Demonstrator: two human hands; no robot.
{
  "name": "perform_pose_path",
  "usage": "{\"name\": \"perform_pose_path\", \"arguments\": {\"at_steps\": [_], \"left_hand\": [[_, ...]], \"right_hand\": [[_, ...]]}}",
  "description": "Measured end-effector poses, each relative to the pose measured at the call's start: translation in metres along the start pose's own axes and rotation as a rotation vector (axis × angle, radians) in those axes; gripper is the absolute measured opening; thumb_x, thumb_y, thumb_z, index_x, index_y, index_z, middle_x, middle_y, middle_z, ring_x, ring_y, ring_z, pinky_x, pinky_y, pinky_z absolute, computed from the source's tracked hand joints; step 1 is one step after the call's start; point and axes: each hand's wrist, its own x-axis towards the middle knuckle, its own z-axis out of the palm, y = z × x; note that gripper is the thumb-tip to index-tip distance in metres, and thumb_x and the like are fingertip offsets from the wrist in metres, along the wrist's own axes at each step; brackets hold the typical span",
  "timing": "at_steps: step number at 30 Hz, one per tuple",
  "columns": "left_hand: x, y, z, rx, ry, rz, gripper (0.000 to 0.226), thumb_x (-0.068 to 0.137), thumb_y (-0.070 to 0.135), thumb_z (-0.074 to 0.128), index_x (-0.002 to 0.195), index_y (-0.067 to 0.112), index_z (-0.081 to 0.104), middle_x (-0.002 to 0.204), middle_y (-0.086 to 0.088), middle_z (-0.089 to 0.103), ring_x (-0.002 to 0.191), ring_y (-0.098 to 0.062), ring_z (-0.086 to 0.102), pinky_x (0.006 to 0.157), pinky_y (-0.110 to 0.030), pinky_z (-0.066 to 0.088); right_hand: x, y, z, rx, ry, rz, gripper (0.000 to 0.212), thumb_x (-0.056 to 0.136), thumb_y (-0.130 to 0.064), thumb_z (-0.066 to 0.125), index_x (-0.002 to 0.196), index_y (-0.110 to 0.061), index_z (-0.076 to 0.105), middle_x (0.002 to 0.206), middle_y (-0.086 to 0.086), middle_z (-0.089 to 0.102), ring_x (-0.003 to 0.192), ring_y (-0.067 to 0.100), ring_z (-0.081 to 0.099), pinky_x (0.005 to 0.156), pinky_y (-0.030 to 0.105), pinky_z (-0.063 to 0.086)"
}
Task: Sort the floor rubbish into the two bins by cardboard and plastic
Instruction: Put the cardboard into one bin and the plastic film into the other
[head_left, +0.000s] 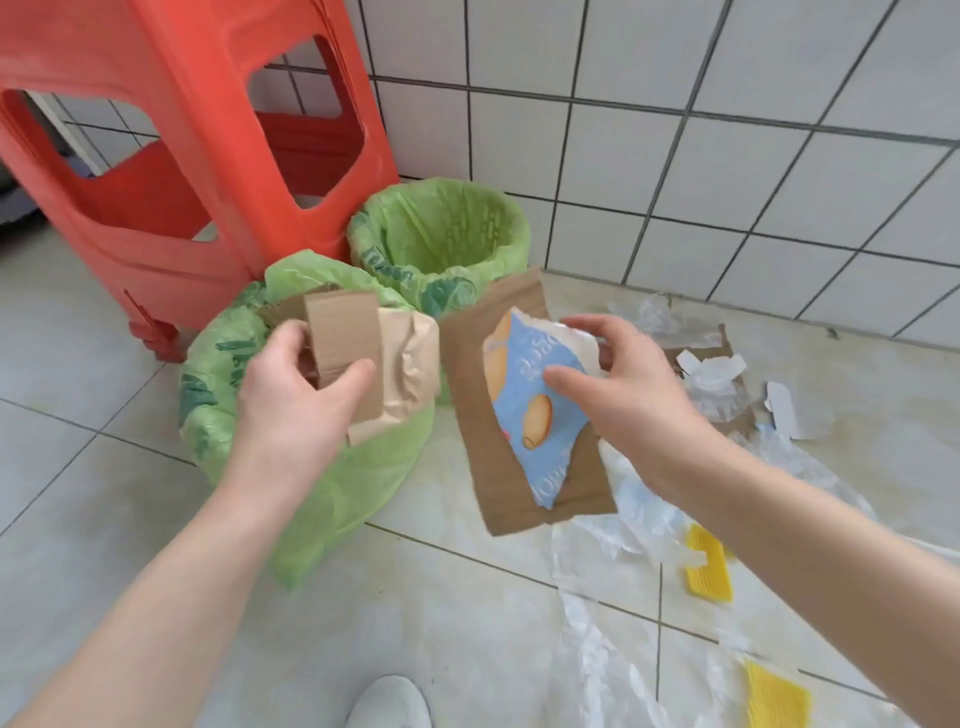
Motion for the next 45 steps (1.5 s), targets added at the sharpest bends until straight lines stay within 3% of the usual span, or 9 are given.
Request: {"name": "perform_pose_path", "arguments": {"at_steps": [3, 7, 14, 16, 20, 22, 32, 39, 45], "left_hand": [[0.016, -0.004, -0.022, -0.013, 0.158, 0.009, 0.023, 0.078, 0.016, 0.069, 0.089, 0.032, 0.056, 0.083, 0.017, 0.062, 0.076, 0.001, 0.06, 0.07, -0.023, 0.05], [0.035, -0.025, -0.039, 0.113, 0.307, 0.002, 0.018, 0.076, 0.019, 0.066, 0.085, 0.024, 0.052, 0.085, 0.004, 0.061, 0.082, -0.021, 0.056, 0.071, -0.032, 0.044], [0.042, -0.048, -0.038, 0.304, 0.383, 0.064, 0.028, 0.084, 0.023, 0.057, 0.102, 0.008, 0.041, 0.099, -0.013, 0.053, 0.087, -0.031, 0.049, 0.068, -0.033, 0.03], [0.045, -0.053, -0.035, 0.409, 0.303, 0.054, 0.033, 0.086, 0.027, 0.059, 0.104, 0.009, 0.039, 0.105, -0.014, 0.051, 0.093, -0.035, 0.05, 0.069, -0.036, 0.031], [0.043, -0.064, -0.028, 0.555, -0.082, -0.102, 0.051, 0.085, 0.052, 0.057, 0.116, 0.013, 0.046, 0.118, -0.008, 0.057, 0.11, -0.032, 0.053, 0.084, -0.042, 0.043], [0.038, -0.063, -0.025, 0.563, -0.13, -0.084, 0.052, 0.087, 0.055, 0.053, 0.12, 0.015, 0.051, 0.12, -0.005, 0.059, 0.113, -0.028, 0.052, 0.084, -0.039, 0.041], [-0.001, -0.016, 0.028, 0.421, -0.052, 0.332, 0.012, 0.085, 0.018, 0.057, 0.096, 0.016, 0.062, 0.091, 0.003, 0.064, 0.088, -0.021, 0.059, 0.077, -0.038, 0.05], [-0.045, -0.035, 0.121, 0.407, -0.42, 0.377, 0.012, 0.08, 0.015, 0.057, 0.091, 0.019, 0.06, 0.086, 0.005, 0.064, 0.086, -0.022, 0.06, 0.075, -0.038, 0.051], [-0.062, -0.056, 0.186, 0.603, -0.726, 0.351, 0.018, 0.085, 0.019, 0.047, 0.1, 0.022, 0.056, 0.103, 0.007, 0.06, 0.103, -0.018, 0.054, 0.081, -0.034, 0.048]], "right_hand": [[0.017, -0.028, 0.022, 0.125, -0.054, 0.001, 0.012, 0.079, -0.007, 0.061, 0.088, -0.016, 0.063, 0.083, 0.005, 0.068, 0.074, 0.018, 0.062, 0.066, 0.034, 0.048], [0.039, -0.06, 0.058, 0.318, -0.059, 0.046, 0.015, 0.082, 0.0, 0.055, 0.093, -0.011, 0.057, 0.097, 0.013, 0.067, 0.088, 0.027, 0.067, 0.078, 0.048, 0.056], [0.063, -0.072, 0.151, 0.33, -0.021, 0.099, 0.024, 0.087, -0.005, 0.048, 0.11, -0.012, 0.048, 0.099, 0.008, 0.062, 0.087, 0.026, 0.063, 0.074, 0.039, 0.053], [0.058, -0.065, 0.17, 0.188, -0.079, 0.043, 0.029, 0.088, -0.009, 0.052, 0.117, -0.009, 0.05, 0.107, 0.011, 0.062, 0.091, 0.026, 0.06, 0.075, 0.033, 0.048], [0.055, -0.05, 0.164, -0.131, -0.212, 0.012, 0.035, 0.089, -0.017, 0.058, 0.119, 0.001, 0.055, 0.113, 0.016, 0.064, 0.102, 0.03, 0.061, 0.09, 0.04, 0.05], [0.059, -0.044, 0.143, -0.178, -0.181, -0.006, 0.039, 0.088, -0.014, 0.055, 0.126, -0.003, 0.052, 0.115, 0.013, 0.064, 0.104, 0.027, 0.061, 0.093, 0.04, 0.05], [0.051, 0.037, 0.005, -0.305, -0.125, 0.071, 0.024, 0.086, -0.014, 0.058, 0.109, -0.014, 0.064, 0.106, 0.008, 0.067, 0.1, 0.021, 0.064, 0.093, 0.041, 0.052], [0.031, 0.127, -0.059, -0.355, -0.101, 0.226, 0.014, 0.085, -0.015, 0.059, 0.095, -0.022, 0.064, 0.094, 0.0, 0.066, 0.093, 0.02, 0.062, 0.084, 0.034, 0.052], [0.032, 0.18, -0.09, -0.616, -0.126, 0.228, 0.026, 0.09, -0.015, 0.051, 0.115, -0.014, 0.06, 0.114, 0.004, 0.061, 0.097, 0.017, 0.055, 0.078, 0.023, 0.039]]}}
